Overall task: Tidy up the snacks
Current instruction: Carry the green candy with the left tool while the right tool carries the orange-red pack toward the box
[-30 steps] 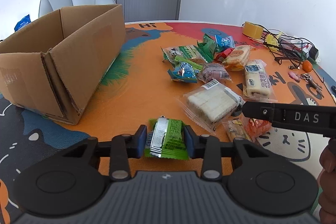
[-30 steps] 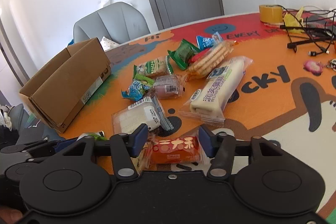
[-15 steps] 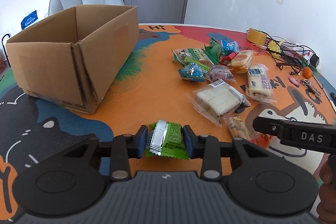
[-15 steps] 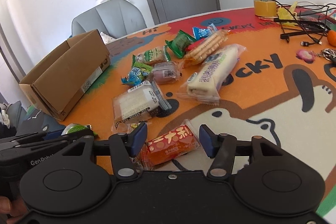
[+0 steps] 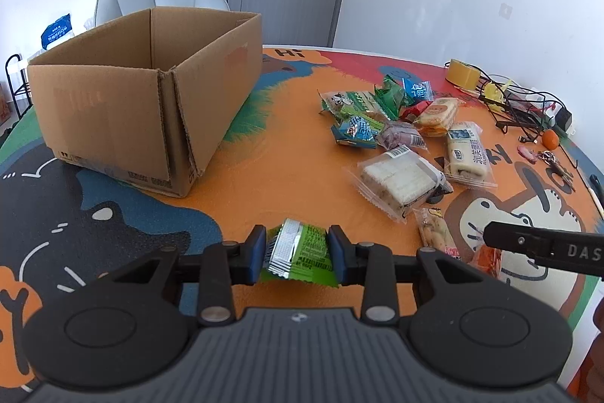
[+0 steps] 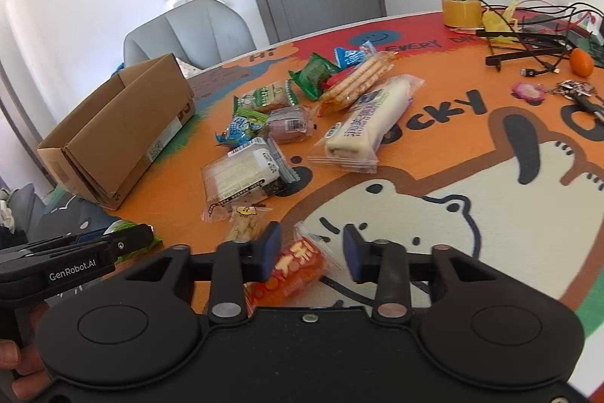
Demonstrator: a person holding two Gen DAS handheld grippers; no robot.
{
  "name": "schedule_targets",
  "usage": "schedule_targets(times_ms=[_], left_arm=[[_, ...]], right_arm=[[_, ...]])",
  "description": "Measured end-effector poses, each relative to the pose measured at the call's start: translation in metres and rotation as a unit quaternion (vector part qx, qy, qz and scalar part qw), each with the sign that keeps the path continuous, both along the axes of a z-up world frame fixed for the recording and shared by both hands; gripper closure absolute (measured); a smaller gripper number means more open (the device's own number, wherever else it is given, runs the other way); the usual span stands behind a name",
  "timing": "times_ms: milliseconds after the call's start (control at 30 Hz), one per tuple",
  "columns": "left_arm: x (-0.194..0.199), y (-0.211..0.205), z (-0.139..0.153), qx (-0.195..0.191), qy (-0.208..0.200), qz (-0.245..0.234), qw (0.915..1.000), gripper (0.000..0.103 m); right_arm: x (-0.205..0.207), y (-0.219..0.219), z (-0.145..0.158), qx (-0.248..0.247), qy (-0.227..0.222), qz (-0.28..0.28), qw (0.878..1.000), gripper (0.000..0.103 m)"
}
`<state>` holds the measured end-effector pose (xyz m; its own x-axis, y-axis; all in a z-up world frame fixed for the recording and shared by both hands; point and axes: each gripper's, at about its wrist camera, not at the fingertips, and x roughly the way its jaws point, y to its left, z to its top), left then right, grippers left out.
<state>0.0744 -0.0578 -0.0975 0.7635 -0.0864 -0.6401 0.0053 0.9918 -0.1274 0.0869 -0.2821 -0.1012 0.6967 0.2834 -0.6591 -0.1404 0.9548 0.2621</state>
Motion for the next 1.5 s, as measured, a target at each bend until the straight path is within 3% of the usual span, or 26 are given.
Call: schedule_targets(times_ms=[200, 567, 733, 767, 867, 1500], left_arm=[[-0.001, 0.003, -0.005, -0.008, 0.007, -0.002, 0.9999, 0.068], [-0.005, 0.009, -0.006, -0.010, 0.002, 0.003, 0.9999, 0.068], [-0.008, 0.008, -0.005, -0.014, 0.002, 0.002, 0.9999, 0.069], [-0.008, 0.009, -0.005, -0.016, 0.003, 0.003, 0.9999, 0.069], [-0.010, 0.010, -0.003, -0.017, 0.000, 0.004, 0.9998, 0.069], [-0.014, 0.030, 0.041, -0.006, -0.070, 0.030, 0.9971, 0.070]], right_arm=[[-0.002, 0.006, -0.002, 0.006, 0.031, -0.015, 0.999, 0.052], [-0.007, 0.014, -0.003, -0.057, 0.044, -0.026, 0.997, 0.051], [-0.014, 0.008, -0.003, -0.076, 0.053, -0.044, 0.995, 0.041], [-0.016, 0.008, -0.004, -0.074, 0.053, -0.042, 0.995, 0.043], [-0.018, 0.012, -0.003, -0.075, 0.047, -0.036, 0.995, 0.081], [-0.005, 0.030, 0.027, -0.027, -0.008, -0.021, 0.999, 0.082]])
